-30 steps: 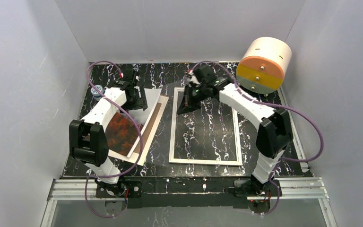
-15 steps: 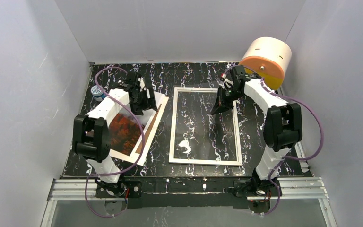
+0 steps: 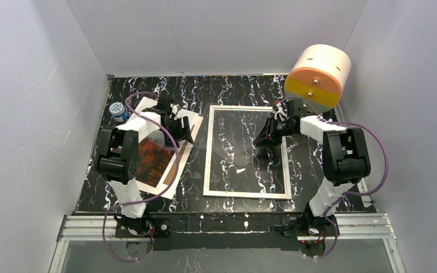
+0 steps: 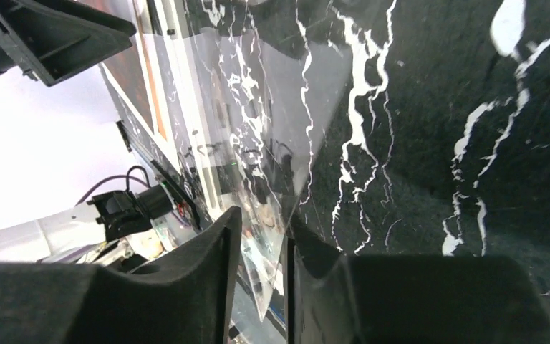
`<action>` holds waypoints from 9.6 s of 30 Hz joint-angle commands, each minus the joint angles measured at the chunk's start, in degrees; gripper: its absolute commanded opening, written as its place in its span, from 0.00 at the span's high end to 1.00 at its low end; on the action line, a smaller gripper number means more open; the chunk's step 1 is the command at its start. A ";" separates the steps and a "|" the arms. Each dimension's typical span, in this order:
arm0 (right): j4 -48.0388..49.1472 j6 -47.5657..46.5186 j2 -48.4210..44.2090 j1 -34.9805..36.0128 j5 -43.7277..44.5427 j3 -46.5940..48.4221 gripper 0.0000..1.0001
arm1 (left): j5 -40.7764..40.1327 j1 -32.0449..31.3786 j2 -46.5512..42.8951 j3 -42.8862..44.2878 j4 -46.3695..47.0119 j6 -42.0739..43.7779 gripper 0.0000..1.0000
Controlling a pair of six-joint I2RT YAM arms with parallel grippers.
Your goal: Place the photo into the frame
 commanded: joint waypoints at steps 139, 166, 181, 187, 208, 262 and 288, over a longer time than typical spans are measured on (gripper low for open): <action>19.73 10.57 -12.46 -2.01 -13.93 -3.29 0.99 | -1.73 -5.39 9.58 23.22 -8.19 1.81 0.50; 24.43 8.47 -12.03 -0.09 -12.82 -4.92 0.99 | -5.89 -4.84 12.01 22.92 -9.16 0.36 0.66; 26.08 6.37 -14.35 0.37 -16.12 -4.68 0.99 | -3.14 -4.85 13.71 22.70 -8.90 -0.28 0.67; 26.52 6.19 -13.86 0.68 -16.19 -5.35 0.99 | -3.34 -4.84 13.71 22.57 -8.87 -0.39 0.67; 23.53 4.28 -16.83 0.80 -13.27 -5.32 0.99 | -2.60 -4.88 14.23 22.41 -8.79 -0.56 0.67; 39.72 25.53 -15.06 -2.36 -14.22 -21.81 0.99 | -2.11 -4.84 14.28 20.19 -7.58 -0.78 0.74; 36.40 19.58 -14.17 0.34 -10.68 -18.48 0.99 | -2.10 -4.81 14.50 19.66 -7.11 -0.83 0.88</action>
